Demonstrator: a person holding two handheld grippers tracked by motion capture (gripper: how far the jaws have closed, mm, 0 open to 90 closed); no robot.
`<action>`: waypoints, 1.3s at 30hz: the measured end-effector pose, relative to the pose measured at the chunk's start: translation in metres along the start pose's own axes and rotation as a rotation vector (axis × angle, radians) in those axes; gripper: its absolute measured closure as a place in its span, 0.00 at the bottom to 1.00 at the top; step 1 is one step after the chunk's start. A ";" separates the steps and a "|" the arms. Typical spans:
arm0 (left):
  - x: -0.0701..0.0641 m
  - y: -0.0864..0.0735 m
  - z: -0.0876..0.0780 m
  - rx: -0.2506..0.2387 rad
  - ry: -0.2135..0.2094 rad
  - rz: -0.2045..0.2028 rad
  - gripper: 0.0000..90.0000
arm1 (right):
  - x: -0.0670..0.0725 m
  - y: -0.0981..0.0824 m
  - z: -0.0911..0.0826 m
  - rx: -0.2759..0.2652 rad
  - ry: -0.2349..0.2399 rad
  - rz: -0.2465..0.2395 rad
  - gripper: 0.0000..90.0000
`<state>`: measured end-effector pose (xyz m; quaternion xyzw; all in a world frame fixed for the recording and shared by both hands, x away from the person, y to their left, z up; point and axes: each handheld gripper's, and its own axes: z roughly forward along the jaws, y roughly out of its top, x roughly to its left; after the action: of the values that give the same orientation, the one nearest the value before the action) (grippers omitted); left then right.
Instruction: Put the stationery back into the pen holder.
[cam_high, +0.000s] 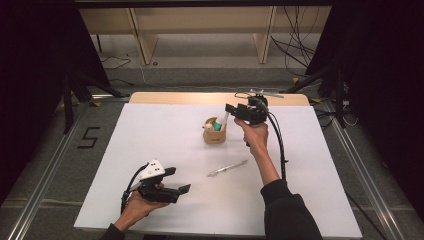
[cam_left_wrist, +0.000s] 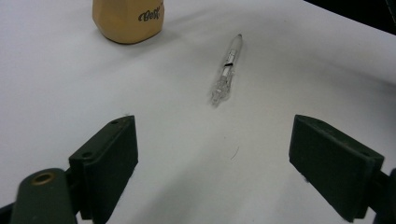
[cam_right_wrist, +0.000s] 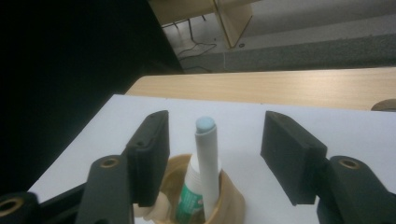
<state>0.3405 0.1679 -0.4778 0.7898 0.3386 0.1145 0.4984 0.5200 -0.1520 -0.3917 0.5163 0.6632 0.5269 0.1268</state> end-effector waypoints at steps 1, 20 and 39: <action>0.000 0.000 0.000 0.001 -0.001 0.000 0.17 | -0.001 0.000 -0.003 0.001 0.001 -0.002 0.46; 0.002 0.007 0.009 0.051 -0.006 -0.010 0.16 | -0.009 -0.029 -0.065 0.021 0.065 -0.082 0.36; 0.003 0.041 0.049 0.195 -0.021 0.024 0.17 | 0.002 -0.088 -0.121 0.047 0.079 -0.220 0.33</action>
<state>0.3857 0.1240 -0.4660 0.8397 0.3334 0.0790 0.4213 0.3840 -0.2109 -0.4143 0.4221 0.7324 0.5141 0.1454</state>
